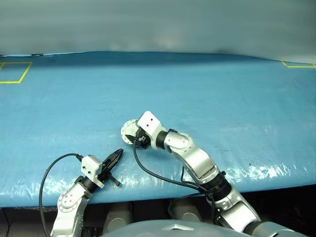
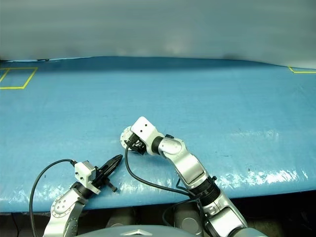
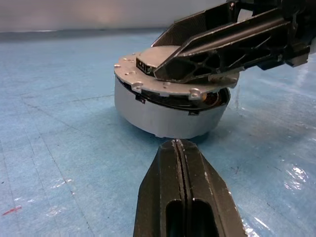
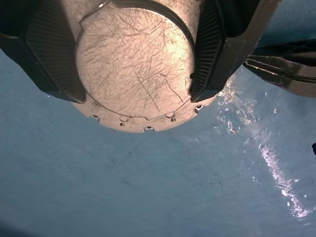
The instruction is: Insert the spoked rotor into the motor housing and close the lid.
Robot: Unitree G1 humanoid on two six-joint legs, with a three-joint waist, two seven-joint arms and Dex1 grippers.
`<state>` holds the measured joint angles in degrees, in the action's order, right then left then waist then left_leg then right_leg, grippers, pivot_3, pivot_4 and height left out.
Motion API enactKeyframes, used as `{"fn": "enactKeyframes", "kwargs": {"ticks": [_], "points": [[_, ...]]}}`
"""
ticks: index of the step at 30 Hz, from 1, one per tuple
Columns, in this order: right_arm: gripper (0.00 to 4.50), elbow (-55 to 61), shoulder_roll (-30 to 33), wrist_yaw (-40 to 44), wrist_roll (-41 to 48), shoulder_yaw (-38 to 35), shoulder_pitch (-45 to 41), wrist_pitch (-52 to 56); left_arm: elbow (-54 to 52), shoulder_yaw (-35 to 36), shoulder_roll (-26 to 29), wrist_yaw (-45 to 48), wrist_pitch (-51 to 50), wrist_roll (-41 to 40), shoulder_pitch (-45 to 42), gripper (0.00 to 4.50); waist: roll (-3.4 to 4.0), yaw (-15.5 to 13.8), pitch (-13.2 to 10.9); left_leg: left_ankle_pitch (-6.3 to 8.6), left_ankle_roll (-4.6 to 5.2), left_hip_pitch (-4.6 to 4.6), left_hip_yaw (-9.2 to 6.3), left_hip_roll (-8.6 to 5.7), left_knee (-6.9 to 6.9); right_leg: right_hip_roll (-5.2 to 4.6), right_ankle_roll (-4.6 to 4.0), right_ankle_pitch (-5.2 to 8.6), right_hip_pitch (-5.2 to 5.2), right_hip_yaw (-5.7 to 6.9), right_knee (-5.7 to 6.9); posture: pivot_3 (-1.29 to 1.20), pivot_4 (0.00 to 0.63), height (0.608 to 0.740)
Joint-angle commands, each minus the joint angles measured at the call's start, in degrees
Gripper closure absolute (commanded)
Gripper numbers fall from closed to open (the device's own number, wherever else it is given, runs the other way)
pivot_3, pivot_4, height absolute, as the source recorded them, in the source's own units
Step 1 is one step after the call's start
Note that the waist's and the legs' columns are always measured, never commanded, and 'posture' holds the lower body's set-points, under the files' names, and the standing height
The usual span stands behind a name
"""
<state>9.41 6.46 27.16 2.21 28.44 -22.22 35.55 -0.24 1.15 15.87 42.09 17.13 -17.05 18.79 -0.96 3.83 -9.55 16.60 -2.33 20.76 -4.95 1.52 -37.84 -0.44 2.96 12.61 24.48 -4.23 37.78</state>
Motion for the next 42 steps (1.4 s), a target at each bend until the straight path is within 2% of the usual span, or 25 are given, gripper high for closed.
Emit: {"fn": "enactKeyframes", "kwargs": {"ticks": [1, 11, 21, 36, 42], "points": [[1.47, 0.71, 0.48, 1.88, 0.41, -0.41, -1.17, -1.73, -0.10, 0.08, -0.16, 0.51, 1.53, -0.96, -0.17, 4.50, 0.00, -0.02, 0.00, 0.00, 0.00, 0.00, 0.00, 0.00, 0.00, 0.00, 0.00, 0.00, 0.00, 0.00, 0.00, 0.00, 0.150, 0.740], [1.47, -3.57, 0.44, 4.43, 1.05, -0.39, 0.51, -6.52, -4.89, -1.15, -0.42, -1.57, -1.11, -0.11, 0.53, 4.50, 0.00, 0.01, 0.00, 0.00, 0.00, 0.00, 0.00, 0.00, 0.00, -0.01, 0.00, 0.00, -0.01, 0.00, -0.01, 0.00, 0.150, 0.740], [1.47, -8.18, 1.35, 8.39, 0.46, -0.49, -1.73, -9.95, -8.13, -2.37, 0.06, -3.90, -3.60, 0.43, 0.96, 4.50, 0.00, 0.11, 0.00, 0.00, 0.00, -0.04, 0.00, 0.01, 0.00, 0.01, 0.00, 0.00, -0.02, 0.00, 0.01, 0.00, 0.150, 0.740], [1.47, -10.69, 3.66, 13.82, -0.29, -0.26, -8.30, -6.30, -9.47, -2.96, 0.41, -4.53, -5.48, 0.33, 0.62, 4.50, 0.03, 0.04, -0.02, 0.00, 0.00, -0.05, 0.00, 0.00, -0.01, 0.01, 0.00, -0.01, -0.03, 0.00, 0.02, 0.00, 0.150, 0.740], [1.47, -10.26, 1.82, 13.17, 1.68, -2.30, -9.83, 0.64, -8.43, -2.83, 0.58, -4.17, -4.94, 0.22, 0.32, 4.50, 0.03, 0.04, -0.02, 0.00, 0.00, -0.05, 0.00, 0.00, -0.01, 0.01, 0.00, -0.01, -0.03, 0.00, 0.02, 0.00, 0.150, 0.740]]}}
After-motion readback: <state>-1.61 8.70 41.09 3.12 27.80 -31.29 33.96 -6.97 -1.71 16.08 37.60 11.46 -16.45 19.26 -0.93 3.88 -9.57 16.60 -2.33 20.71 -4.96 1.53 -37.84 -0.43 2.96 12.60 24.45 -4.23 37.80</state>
